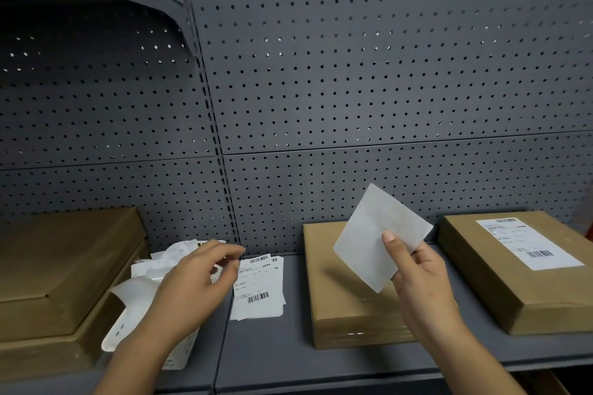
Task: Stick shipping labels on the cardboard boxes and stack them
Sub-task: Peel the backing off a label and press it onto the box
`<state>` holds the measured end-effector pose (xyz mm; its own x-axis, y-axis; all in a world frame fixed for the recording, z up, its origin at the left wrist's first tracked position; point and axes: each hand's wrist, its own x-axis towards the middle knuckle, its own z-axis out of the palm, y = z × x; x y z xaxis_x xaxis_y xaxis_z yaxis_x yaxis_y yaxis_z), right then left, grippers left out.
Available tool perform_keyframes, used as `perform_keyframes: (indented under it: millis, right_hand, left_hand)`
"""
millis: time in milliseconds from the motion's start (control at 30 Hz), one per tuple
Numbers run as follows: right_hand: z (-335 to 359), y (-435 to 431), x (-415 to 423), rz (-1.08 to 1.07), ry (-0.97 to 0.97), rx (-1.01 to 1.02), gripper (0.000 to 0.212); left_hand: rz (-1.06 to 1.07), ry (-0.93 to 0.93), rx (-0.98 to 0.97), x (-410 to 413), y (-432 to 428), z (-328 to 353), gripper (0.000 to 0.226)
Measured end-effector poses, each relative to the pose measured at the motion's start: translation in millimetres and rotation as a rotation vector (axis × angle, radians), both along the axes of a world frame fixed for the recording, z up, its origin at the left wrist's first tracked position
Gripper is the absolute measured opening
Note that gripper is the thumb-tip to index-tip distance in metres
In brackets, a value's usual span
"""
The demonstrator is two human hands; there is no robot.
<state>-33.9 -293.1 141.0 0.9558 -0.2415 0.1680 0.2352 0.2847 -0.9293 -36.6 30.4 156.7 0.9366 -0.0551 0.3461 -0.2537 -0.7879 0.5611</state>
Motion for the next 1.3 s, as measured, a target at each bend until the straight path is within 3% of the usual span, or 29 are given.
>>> perform_keyframes:
  millis: [133,300,433,633,733,800,867,933,1000,1067,1200,1300]
  right_hand:
    - [6.1,-1.7,-1.4,0.06,-0.091,-0.131,0.031]
    - [17.5,-18.9,-3.6,0.224,-0.461,-0.631,0.033]
    - [16.9,-32.9,1.0,0.212,-0.617,-0.959,0.044]
    - [18.0,-39.7,-4.9,0.171,-0.719,-1.239,0.041]
    - [13.4,-44.9,-9.6,0.189,-0.639,-1.195,0.049]
    - [7.1,-47.9,-11.8,0.177,-0.533,-1.029,0.059]
    - [3.8,-45.5,-13.5,0.205,-0.381,-0.689,0.071]
    - [3.0,-37.7,-11.6,0.227,-0.212,-0.252,0.058]
    - [3.3,-29.7,-6.2,0.236,-0.047,-0.036,0.036]
    - [3.0,-25.3,-4.4,0.247,-0.014,-0.043,0.031]
    - [3.2,-34.9,-3.5,0.113,-0.12,-0.191,0.06]
    - [5.3,-45.8,0.4,0.191,-0.122,-0.357,0.05]
  left_hand:
    - [-0.075,0.103,-0.369,-2.7,-35.6,-0.7,0.024]
    - [-0.158,0.407,-1.005,-3.4,-92.7,14.6,0.027]
    - [-0.231,0.592,-1.271,2.2,-119.1,19.3,0.04]
    - [-0.261,0.584,-1.275,10.1,-136.3,16.2,0.029]
    - [-0.226,0.492,-1.204,12.1,-142.7,13.0,0.03]
    - [-0.218,0.399,-1.152,13.8,-145.4,10.2,0.031]
    - [-0.228,0.313,-1.13,15.0,-147.2,7.7,0.033]
    - [-0.26,0.273,-1.122,15.3,-149.6,7.1,0.035]
    - [-0.288,0.256,-1.124,15.2,-151.8,7.3,0.035]
    - [-0.296,0.241,-1.095,15.5,-151.5,6.7,0.033]
    - [-0.34,0.26,-0.909,16.2,-148.0,5.0,0.027]
    - [-0.364,0.198,-0.748,19.9,-149.7,5.2,0.028]
